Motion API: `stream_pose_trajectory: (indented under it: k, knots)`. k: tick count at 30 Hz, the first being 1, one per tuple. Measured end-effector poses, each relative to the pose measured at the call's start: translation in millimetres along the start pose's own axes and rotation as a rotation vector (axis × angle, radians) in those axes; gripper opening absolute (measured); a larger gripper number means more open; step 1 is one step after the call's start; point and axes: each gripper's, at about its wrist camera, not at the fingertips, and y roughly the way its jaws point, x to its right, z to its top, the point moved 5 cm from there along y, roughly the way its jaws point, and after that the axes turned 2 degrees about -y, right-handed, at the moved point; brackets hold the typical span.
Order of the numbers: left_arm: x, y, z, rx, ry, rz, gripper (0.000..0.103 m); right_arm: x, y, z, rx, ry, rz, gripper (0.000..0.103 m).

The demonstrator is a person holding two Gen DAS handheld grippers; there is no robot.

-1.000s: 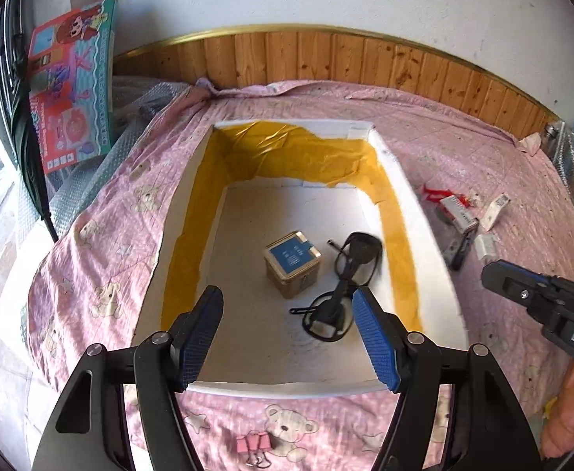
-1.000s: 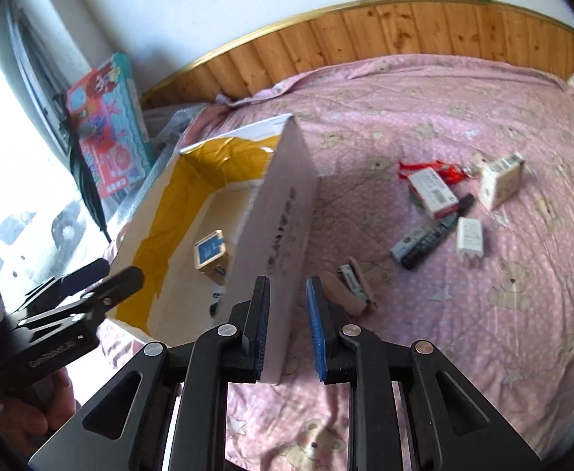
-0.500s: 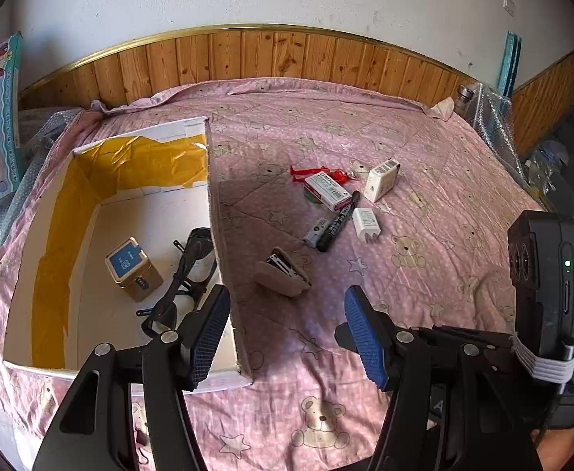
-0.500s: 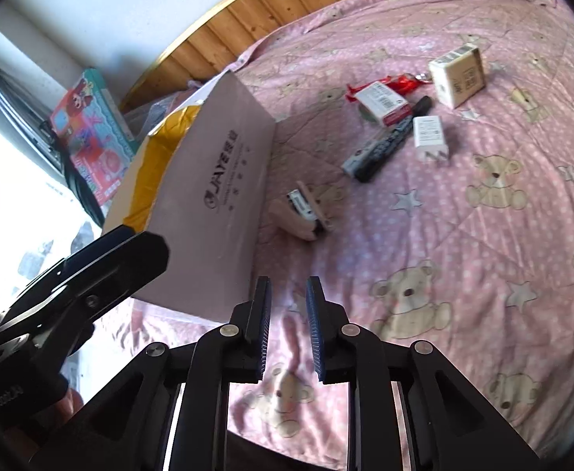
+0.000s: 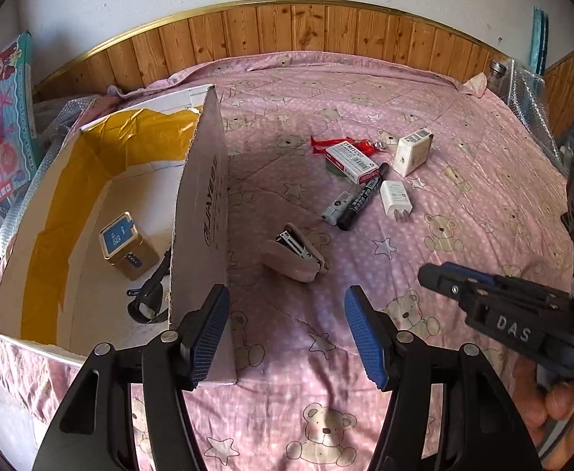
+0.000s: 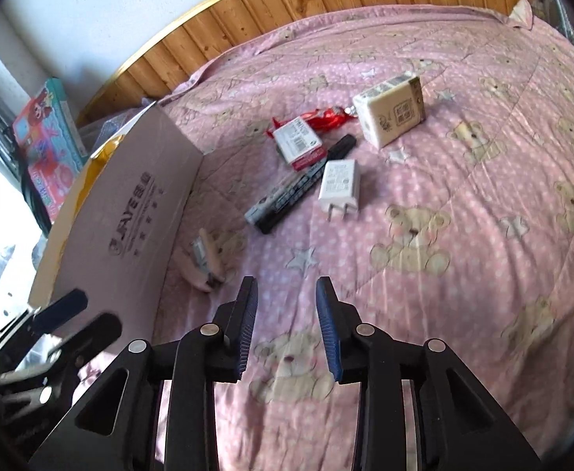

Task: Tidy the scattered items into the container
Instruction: 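Move the right tool toward the pink stapler beside the box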

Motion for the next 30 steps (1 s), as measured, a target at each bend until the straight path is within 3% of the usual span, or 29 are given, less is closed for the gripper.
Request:
stream_pose_trajectory:
  k: [4, 8, 9, 10, 14, 17, 20, 23, 24, 26, 30]
  knots:
    - [15.0, 1.9, 0.3, -0.012, -0.014, -0.065, 0.069, 15.5, 31.6, 25.3, -0.005, 0.0, -0.05, 0.038]
    - [31.8, 8.7, 0.6, -0.015, 0.017, -0.113, 0.069, 32.2, 58.6, 28.4, -0.063, -0.024, -0.042, 0.036]
    - [34.4, 12.0, 0.9, -0.014, 0.025, -0.106, 0.069, 39.3, 57.9, 26.5, -0.067, -0.022, -0.051, 0.02]
    - [36.0, 14.8, 0.9, -0.012, 0.035, -0.104, 0.069, 46.1, 53.8, 24.3, -0.072, -0.017, -0.063, 0.015]
    - [33.0, 28.0, -3.8, -0.024, 0.036, -0.108, 0.069, 58.8, 26.8, 17.2, -0.069, -0.005, -0.086, 0.02]
    - [24.7, 39.1, -11.7, -0.042, 0.017, -0.117, 0.069, 24.5, 19.0, 29.7, -0.046, -0.043, 0.031, 0.029]
    - [22.4, 46.7, -20.1, -0.059, 0.01, -0.13, 0.069, -23.9, 45.1, 42.5, -0.062, -0.07, 0.137, 0.034]
    - [22.0, 48.4, -22.1, -0.065, 0.012, -0.138, 0.069, -49.3, 89.3, 48.4, -0.082, -0.133, 0.096, 0.034]
    - [21.9, 47.8, -20.8, -0.064, 0.008, -0.143, 0.069, -47.3, 99.9, 46.2, -0.108, -0.14, 0.08, 0.028]
    - [19.8, 46.9, -20.2, -0.062, -0.001, -0.158, 0.069, -41.4, 92.6, 44.0, -0.131, -0.175, 0.049, 0.022]
    - [18.5, 43.4, -21.1, -0.049, -0.004, -0.2, 0.069, 3.9, 63.6, 20.3, -0.23, -0.198, -0.12, 0.027]
